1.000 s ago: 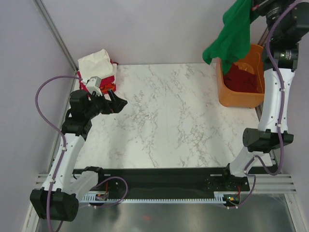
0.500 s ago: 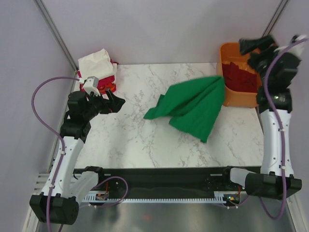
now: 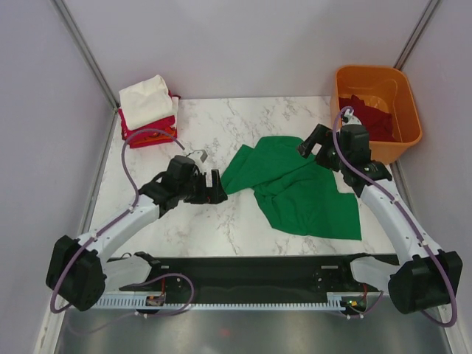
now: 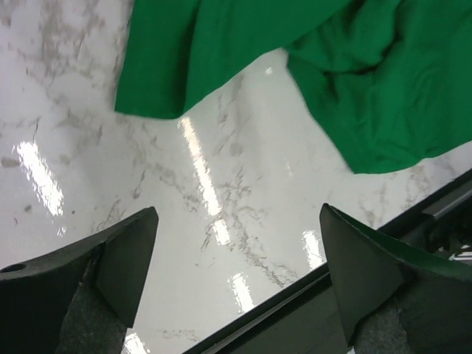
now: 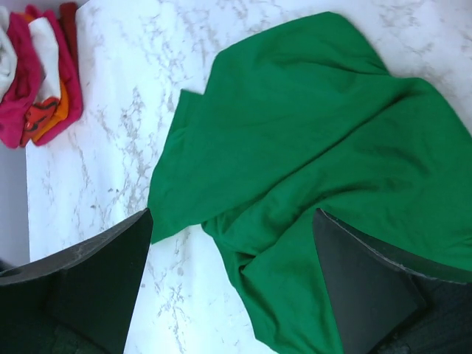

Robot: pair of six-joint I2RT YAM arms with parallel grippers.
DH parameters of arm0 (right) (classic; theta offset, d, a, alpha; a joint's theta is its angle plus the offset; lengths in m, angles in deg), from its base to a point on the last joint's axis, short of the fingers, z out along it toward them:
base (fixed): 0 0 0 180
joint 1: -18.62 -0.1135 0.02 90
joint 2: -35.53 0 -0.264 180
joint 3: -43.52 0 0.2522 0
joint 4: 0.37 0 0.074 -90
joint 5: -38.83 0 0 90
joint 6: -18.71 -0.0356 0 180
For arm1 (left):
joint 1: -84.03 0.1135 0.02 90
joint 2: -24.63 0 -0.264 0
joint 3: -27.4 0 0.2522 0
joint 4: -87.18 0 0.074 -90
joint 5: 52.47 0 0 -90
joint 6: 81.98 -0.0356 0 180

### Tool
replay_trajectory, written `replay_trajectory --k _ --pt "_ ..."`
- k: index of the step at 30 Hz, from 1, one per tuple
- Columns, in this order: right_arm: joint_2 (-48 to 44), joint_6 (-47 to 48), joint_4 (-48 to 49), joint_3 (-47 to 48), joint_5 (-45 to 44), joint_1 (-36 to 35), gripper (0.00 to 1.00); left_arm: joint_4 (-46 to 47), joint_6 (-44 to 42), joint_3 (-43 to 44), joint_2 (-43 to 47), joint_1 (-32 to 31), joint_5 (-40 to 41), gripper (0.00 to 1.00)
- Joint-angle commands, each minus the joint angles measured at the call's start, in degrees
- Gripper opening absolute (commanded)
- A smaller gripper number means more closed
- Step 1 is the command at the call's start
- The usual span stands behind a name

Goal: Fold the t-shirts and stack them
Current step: Move the tshirt to the center of the board, then flatten the tshirt out

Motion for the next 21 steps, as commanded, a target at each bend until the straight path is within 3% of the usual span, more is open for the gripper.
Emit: replay_trajectory --k 1,7,13,18,21 --pt "-1.41 3.49 1.32 -3.61 -1.54 -2.52 0.98 3.86 6.32 -4.00 -2.24 -0.52 5.88 1.00" --pt "-2.73 5.86 1.58 -7.66 -0.66 -2.52 0.98 7.21 9.31 0.99 -13.92 -0.52 7.72 1.00" --pt "-3.70 7.44 1.06 -7.22 -0.40 -2.52 0.98 9.32 5.53 6.53 -26.40 -0.60 10.80 0.98" --pt "-3.52 7.88 0.88 -7.22 0.22 -2.61 0.98 10.73 5.88 7.41 -31.86 -0.60 13.18 0.97" --pt "-3.35 8.06 0.79 -7.22 0.22 -2.44 0.98 12.31 6.32 7.59 -33.27 -0.60 15.11 0.90"
